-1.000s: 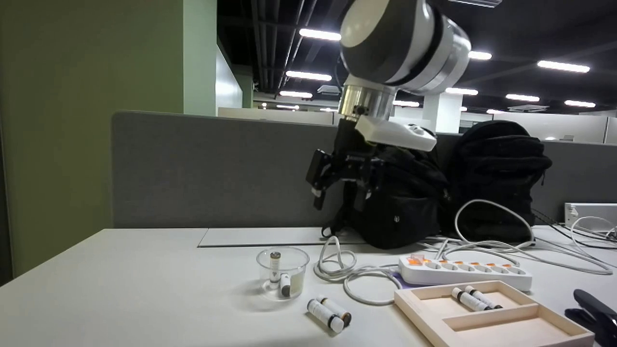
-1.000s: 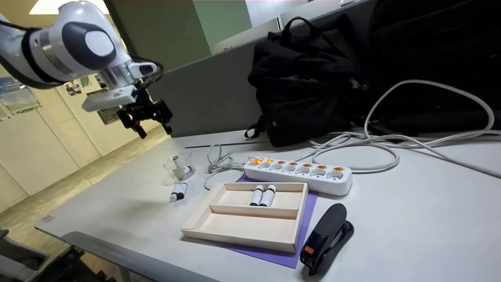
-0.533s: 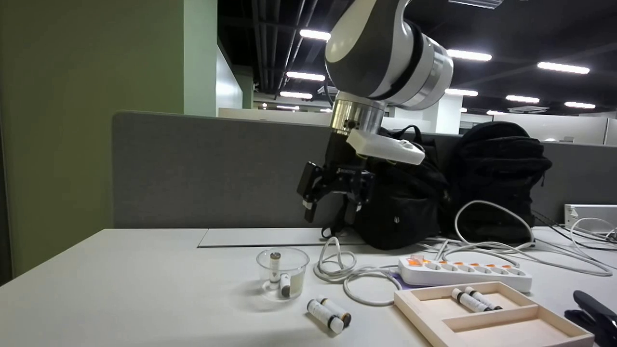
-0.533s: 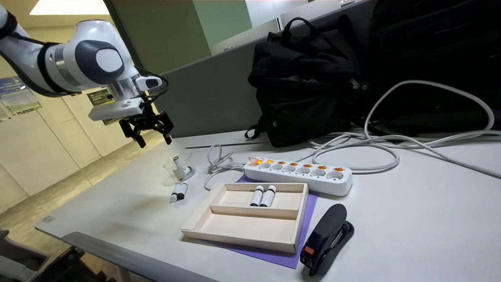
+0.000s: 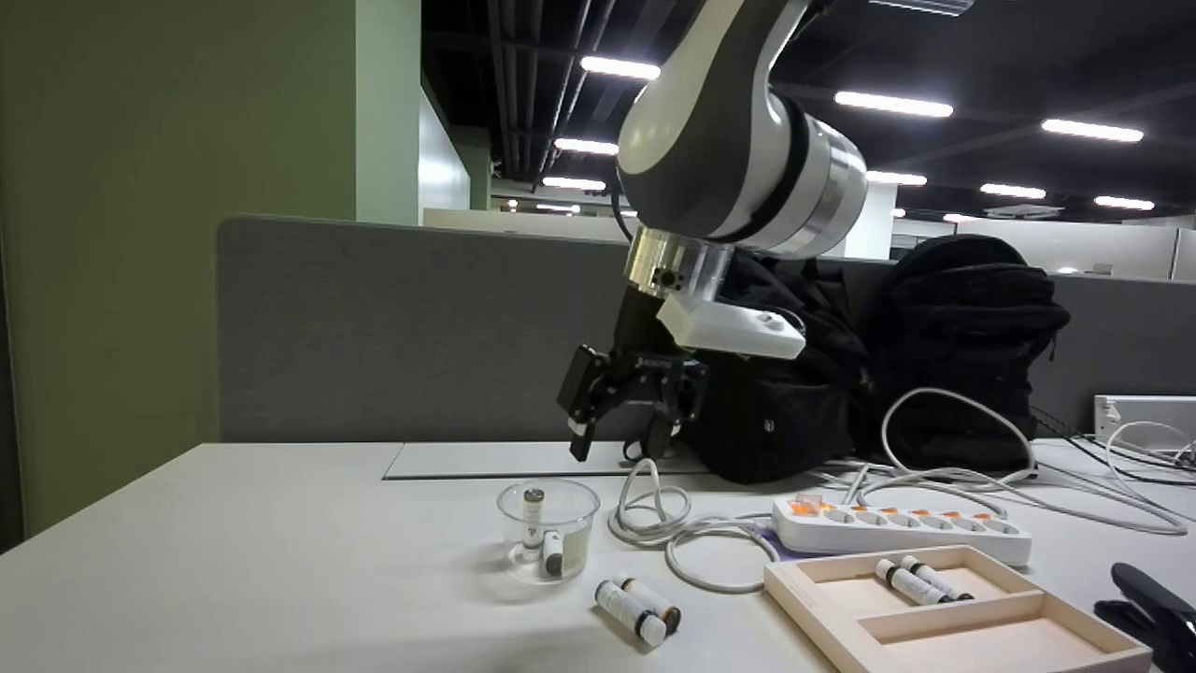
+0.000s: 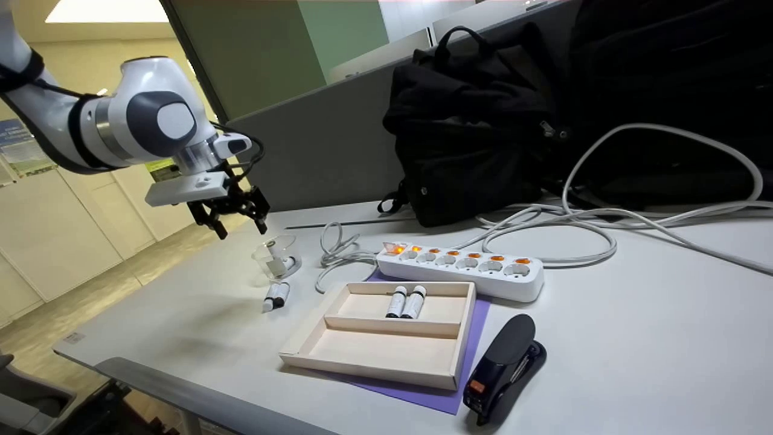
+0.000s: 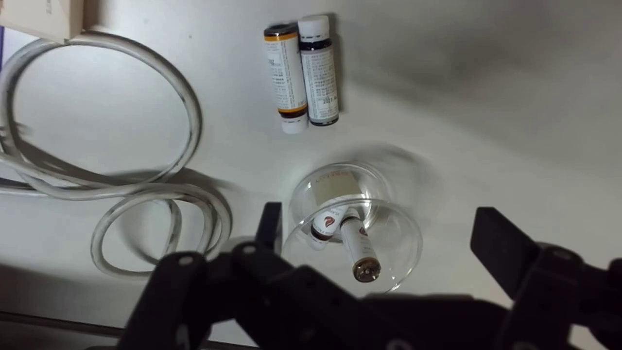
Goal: Pick the two bottles on the table and put them in the bowl
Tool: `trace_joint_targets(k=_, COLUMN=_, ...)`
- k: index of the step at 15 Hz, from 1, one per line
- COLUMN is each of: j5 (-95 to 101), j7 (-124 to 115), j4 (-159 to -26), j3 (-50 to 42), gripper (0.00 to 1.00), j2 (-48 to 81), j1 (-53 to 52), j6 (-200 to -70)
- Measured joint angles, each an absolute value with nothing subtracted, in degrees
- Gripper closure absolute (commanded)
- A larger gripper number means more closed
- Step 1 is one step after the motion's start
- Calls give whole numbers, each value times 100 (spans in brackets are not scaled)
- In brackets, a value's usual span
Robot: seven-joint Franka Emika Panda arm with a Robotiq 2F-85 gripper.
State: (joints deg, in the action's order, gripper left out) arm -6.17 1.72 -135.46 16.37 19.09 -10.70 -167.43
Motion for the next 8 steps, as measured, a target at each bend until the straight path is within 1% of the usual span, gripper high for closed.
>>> trace_joint_targets(k=8, j5=-387, j7=175, j4=-13278, j3=1376, gripper=0, j2=2680, j1=-1185, j6=-16839)
